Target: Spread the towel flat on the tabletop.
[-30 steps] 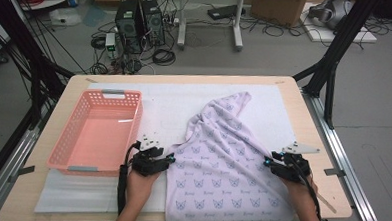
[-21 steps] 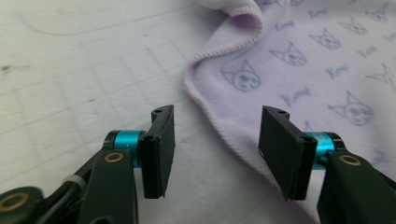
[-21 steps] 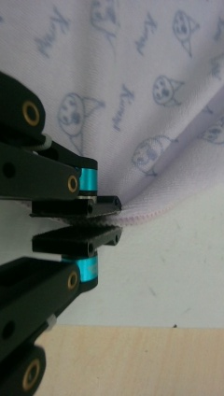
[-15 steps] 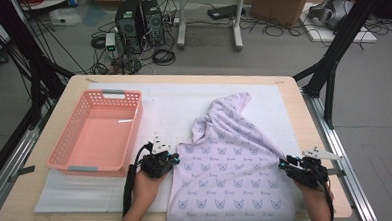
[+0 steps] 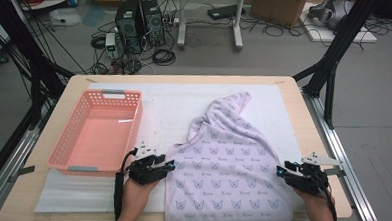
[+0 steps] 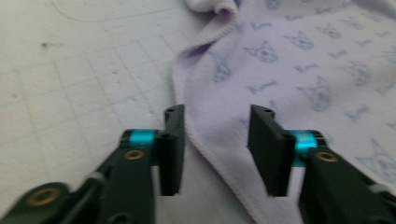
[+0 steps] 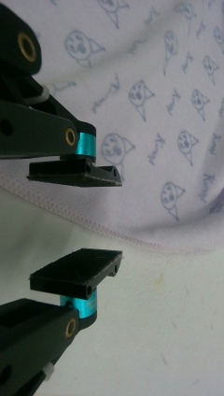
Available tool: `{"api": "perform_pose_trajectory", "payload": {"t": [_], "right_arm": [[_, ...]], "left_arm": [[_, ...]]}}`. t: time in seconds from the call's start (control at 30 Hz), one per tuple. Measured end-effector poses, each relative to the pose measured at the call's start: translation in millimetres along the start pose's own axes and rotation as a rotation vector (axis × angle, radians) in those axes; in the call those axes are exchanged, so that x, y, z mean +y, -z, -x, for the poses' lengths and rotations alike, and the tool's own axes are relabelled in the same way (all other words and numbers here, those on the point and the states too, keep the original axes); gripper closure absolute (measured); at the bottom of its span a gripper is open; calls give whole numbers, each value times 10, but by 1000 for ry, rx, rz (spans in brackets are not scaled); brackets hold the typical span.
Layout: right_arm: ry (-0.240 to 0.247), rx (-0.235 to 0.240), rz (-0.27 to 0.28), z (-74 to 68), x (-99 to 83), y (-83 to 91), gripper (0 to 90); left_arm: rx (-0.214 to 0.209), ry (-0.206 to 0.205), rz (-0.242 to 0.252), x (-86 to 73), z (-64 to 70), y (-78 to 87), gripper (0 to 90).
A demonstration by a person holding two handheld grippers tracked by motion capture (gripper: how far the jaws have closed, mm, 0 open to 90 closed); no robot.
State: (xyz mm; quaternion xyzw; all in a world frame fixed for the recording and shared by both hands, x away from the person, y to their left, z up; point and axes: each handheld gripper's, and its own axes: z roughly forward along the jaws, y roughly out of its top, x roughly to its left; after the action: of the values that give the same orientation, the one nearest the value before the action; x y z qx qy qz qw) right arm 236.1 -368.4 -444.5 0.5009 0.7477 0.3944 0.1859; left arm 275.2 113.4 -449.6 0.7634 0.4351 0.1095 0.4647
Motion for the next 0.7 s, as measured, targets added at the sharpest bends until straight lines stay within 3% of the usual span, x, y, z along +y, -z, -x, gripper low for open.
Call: {"api": "perform_pose_trajectory", "payload": {"t": [0.17, 0.2, 0.23, 0.27, 0.33, 0.37, 0.4, 0.43, 0.5, 0.7], "right_arm": [[33, 18, -21, -73, -76, 74, 578], [43, 14, -28, -91, -106, 90, 596], [46, -2, -38, -105, -130, 93, 610], [50, -12, -42, -117, -152, 92, 634], [43, -15, -44, -130, -166, 119, 819], [41, 0, -49, -138, -172, 135, 856], [40, 2, -55, -149, -181, 157, 871], [35, 9, -59, -148, -196, 183, 874], [20, 34, -60, -145, -250, 249, 879], [52, 77, -76, -261, -429, 499, 882]], "left_arm": [[-108, 57, -26, -120, 59, 49, 446], [-134, 71, -34, -131, 77, 43, 468], [-123, 68, -26, -146, 122, 36, 454], [-90, 32, -33, -153, 177, 35, 494], [15, -54, -40, -173, 314, 31, 660], [27, -78, -52, -174, 340, 40, 776], [12, -40, -72, -164, 335, 61, 866], [7, -20, -93, -166, 332, 100, 868], [10, -27, -98, -227, 346, 203, 870], [-27, -25, -88, -486, 417, 512, 868]]}}
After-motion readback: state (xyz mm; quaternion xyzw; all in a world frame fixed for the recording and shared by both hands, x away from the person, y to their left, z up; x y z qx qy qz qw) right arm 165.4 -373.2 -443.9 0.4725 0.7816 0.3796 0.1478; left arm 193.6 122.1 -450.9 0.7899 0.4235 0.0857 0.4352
